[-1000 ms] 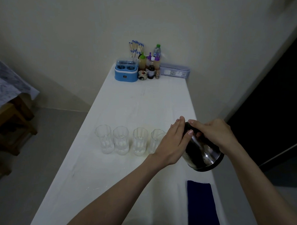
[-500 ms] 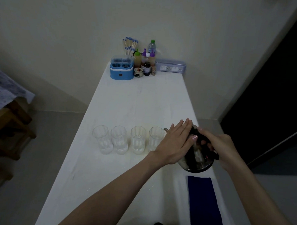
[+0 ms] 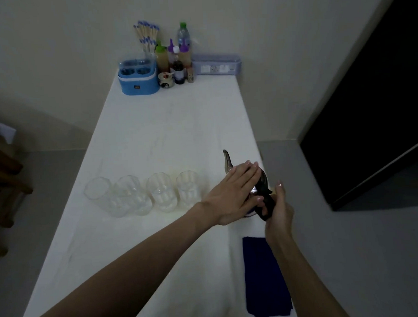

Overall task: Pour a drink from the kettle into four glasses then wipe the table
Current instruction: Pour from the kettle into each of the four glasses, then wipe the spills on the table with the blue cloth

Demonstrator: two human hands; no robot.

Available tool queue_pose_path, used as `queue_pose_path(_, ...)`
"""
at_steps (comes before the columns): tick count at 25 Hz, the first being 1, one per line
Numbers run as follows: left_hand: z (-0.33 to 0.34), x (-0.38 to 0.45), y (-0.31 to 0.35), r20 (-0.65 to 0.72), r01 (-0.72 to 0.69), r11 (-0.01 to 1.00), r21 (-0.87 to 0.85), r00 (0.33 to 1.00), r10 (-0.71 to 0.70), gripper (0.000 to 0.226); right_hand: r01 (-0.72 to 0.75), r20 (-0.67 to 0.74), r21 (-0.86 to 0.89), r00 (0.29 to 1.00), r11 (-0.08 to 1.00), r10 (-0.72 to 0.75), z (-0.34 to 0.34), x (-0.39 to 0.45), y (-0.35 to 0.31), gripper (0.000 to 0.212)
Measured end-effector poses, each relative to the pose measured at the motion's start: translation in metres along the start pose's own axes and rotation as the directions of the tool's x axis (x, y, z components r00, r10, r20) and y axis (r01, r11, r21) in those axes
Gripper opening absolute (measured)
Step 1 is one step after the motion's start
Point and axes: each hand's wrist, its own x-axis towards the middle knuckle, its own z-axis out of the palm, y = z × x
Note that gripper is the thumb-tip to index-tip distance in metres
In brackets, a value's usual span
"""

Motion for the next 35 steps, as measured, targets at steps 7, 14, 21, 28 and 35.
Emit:
queue_pose_path(7, 0.045, 0.026, -0.014, 0.157, 0.057, 0.998, -0.030, 0.986, -0.052, 0.069, -0.035, -0.041, 0.033, 0.998, 0.999, 0.036, -0.006, 0.040, 0.029, 0.063)
queue_pose_path(14, 0.057, 0.026, -0.018, 0.087, 0.028, 1.000, -0.010, 0.996, -0.027, 0.070, 0.010, -0.013, -0.041, 1.000, 0.999, -0.011, -0.011, 0.045, 0.035, 0.066)
queue_pose_path(21, 0.078, -0.008, -0.009, -0.024, 0.106, 0.994, -0.034, 0.994, -0.107, 0.064, 0.244, -0.283, -0.415, 0.881, 0.877, -0.379, -0.032, 0.037, 0.088, 0.014)
queue_pose_path(28, 0.167, -0.202, 0.024, 0.033, 0.332, 0.933, -0.138, 0.943, -0.331, 0.054, 0.335, 0.304, -0.942, 0.873, 0.017, -0.380, -0.096, -0.038, 0.186, 0.071)
queue_pose_path(35, 0.197, -0.259, 0.010, 0.011, 0.248, 0.969, -0.019, 0.969, -0.248, 0.051, 0.372, 0.285, -0.928, 0.742, 0.019, -0.607, -0.096, -0.016, 0.207, 0.050)
